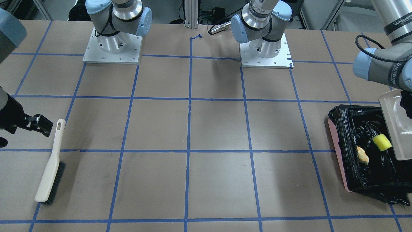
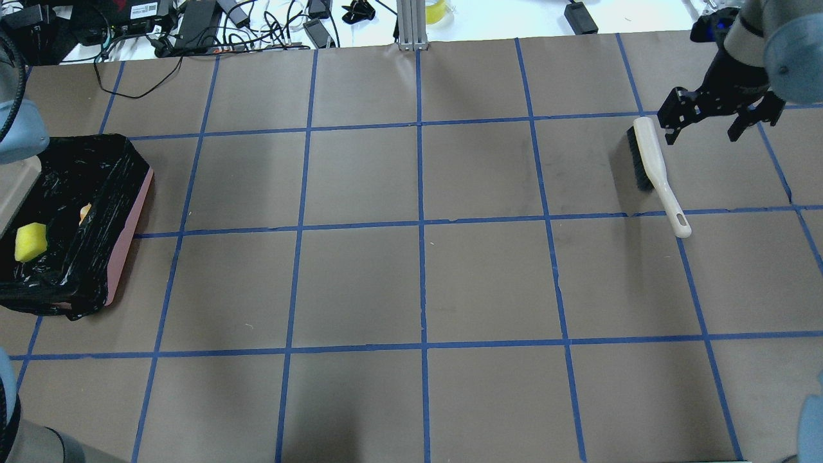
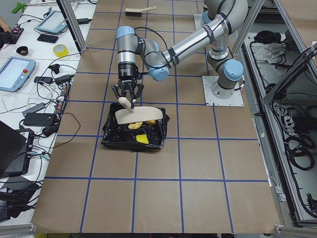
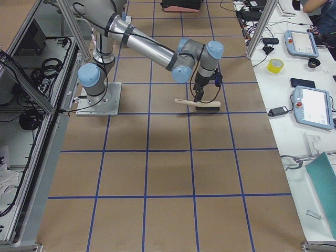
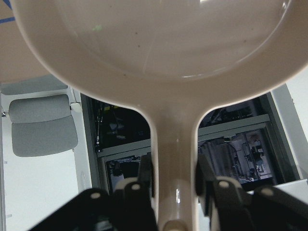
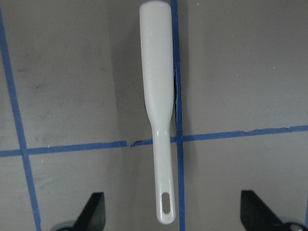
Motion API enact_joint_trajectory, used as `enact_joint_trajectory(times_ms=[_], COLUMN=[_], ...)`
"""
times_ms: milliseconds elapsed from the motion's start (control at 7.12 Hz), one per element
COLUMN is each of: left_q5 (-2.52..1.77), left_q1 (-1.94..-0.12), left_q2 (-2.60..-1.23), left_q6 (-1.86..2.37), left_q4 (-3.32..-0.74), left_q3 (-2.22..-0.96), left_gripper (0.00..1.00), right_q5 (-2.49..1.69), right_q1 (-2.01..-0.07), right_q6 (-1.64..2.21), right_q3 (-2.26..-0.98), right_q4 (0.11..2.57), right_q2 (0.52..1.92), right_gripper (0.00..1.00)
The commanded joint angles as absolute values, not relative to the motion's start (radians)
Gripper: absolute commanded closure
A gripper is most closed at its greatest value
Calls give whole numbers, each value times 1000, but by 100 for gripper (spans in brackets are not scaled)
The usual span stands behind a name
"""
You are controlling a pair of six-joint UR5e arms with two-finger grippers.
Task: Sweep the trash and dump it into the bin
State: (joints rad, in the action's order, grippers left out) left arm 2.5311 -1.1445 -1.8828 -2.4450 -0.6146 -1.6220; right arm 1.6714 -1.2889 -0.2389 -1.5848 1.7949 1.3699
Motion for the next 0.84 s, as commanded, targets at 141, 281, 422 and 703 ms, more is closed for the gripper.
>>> enact_joint_trajectory(times_ms=[141,281,422,703], left_q5=[2339,2204,2065,1709], left_q1=[-1125,-1121,-1112,-1089], left_q2=[-1871,-1859,-1847,-1842], left_q6=[-2490,-2478,-2474,-2429], left_q4=[-661,-660,-660,-739], left_q3=[-1502,-1496,-1493,-1490], left_gripper=[100,100,100,100], right_q5=[1645,1603,1594,1597], right_q1=[-1431,-1446,-1450,-1479], right_q6=[-155,-153,-149,-62], right_q3=[-1543,-1542,-1546,-1557], right_q4=[1664,1666,1654,1649], right_q2=[1525,1529,1531,1561], right_gripper=[0,0,0,0])
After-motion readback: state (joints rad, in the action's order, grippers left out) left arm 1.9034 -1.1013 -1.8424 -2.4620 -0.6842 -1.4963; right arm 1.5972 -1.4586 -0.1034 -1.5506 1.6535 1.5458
